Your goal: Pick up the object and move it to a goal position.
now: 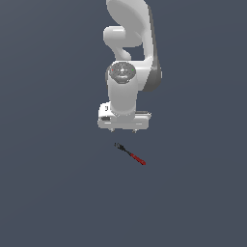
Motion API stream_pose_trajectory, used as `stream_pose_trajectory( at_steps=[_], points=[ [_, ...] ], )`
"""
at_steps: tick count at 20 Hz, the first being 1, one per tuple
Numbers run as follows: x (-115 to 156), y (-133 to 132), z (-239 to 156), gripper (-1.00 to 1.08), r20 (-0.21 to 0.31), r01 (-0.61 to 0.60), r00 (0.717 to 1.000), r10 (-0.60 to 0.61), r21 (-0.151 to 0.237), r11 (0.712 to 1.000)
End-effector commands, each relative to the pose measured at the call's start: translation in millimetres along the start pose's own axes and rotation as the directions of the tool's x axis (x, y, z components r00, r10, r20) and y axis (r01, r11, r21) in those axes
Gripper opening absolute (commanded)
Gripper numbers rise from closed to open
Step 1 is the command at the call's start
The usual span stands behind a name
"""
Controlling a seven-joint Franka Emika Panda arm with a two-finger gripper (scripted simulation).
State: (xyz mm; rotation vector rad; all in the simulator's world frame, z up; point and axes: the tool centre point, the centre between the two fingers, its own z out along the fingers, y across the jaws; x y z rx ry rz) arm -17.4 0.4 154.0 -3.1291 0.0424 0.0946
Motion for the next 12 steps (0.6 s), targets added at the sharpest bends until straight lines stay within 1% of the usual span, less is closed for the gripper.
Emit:
stream_pose_trajectory(
  at_steps=[1,4,9,12],
  points=[
    [0.0,0.0,0.0,1.00,0.000,0.000,1.000,0.000,0.000,1.000],
    [0.3,2.7,-0.2,1.00,0.001,0.002,1.000,-0.002,-0.006,1.000],
    [0.9,14.9,-2.2,1.00,0.009,0.001,1.000,-0.001,-0.031,1.000],
    [0.7,17.1,-3.1,1.00,0.010,-0.006,1.000,0.006,-0.035,0.999]
  ],
)
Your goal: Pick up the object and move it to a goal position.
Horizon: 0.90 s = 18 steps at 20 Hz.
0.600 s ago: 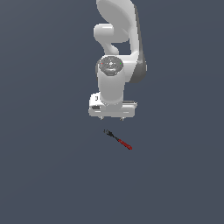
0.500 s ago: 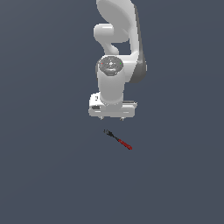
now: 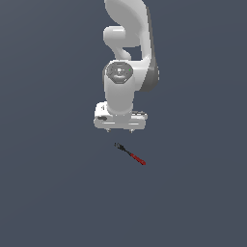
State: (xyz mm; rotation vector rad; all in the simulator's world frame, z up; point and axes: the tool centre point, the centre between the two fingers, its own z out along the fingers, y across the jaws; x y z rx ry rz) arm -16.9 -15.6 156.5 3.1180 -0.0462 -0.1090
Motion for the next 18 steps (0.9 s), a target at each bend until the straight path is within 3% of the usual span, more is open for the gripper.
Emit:
stream_pose_trajectory(
  at_steps=[1,9,18],
  points=[
    [-0.1,0.9,-0.4,1.00,0.001,-0.002,1.000,0.002,-0.002,1.000],
    [3.0,-1.8,5.3,1.00,-0.003,0.054,0.999,-0.054,-0.004,0.999],
    [12.8,-9.6,23.8,1.00,-0.013,0.232,0.973,-0.232,-0.011,0.973]
  ],
)
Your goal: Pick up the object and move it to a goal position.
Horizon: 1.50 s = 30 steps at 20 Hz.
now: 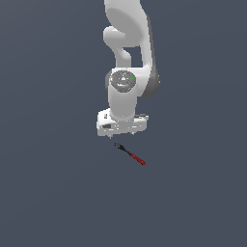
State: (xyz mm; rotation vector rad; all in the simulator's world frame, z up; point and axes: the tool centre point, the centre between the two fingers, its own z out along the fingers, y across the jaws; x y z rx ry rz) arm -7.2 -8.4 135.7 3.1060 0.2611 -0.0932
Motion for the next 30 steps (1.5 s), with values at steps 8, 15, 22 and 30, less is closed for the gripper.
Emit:
stream_pose_trajectory(
  at_steps=[8,15,22,30],
  points=[
    [15.8,-10.9,29.0,1.00,-0.018,0.276,0.961,-0.276,-0.008,0.961],
    [26.9,-20.8,51.0,1.00,-0.035,0.472,0.881,-0.472,-0.015,0.881],
    [34.6,-29.0,67.1,1.00,-0.049,0.604,0.795,-0.604,-0.022,0.797],
    [38.7,-33.8,75.8,1.00,-0.057,0.670,0.740,-0.671,-0.028,0.742]
  ],
)
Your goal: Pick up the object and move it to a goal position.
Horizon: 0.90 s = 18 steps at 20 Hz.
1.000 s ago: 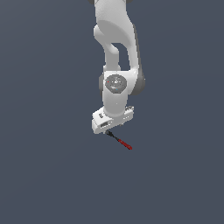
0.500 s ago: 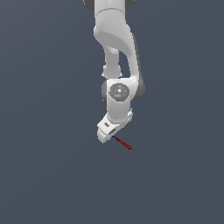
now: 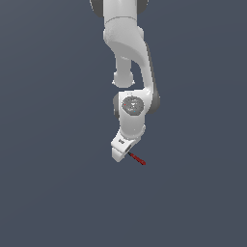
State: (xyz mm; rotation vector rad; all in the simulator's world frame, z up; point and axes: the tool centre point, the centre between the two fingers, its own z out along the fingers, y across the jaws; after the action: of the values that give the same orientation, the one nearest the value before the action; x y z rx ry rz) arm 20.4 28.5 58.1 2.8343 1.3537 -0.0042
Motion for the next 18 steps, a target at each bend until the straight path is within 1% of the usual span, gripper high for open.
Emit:
stream_pose_trajectory(
  at_steps=[1,8,15,18],
  points=[
    [1.1,-0.1,1.4,1.00,-0.002,0.016,1.000,-0.016,-0.001,1.000],
    [0.9,-0.3,7.5,1.00,-0.002,0.015,1.000,-0.015,0.000,1.000],
    [0.4,-1.1,41.2,1.00,-0.002,0.018,1.000,-0.018,-0.001,1.000],
    [0.7,-0.8,49.9,1.00,-0.002,0.019,1.000,-0.019,-0.001,1.000]
  ],
)
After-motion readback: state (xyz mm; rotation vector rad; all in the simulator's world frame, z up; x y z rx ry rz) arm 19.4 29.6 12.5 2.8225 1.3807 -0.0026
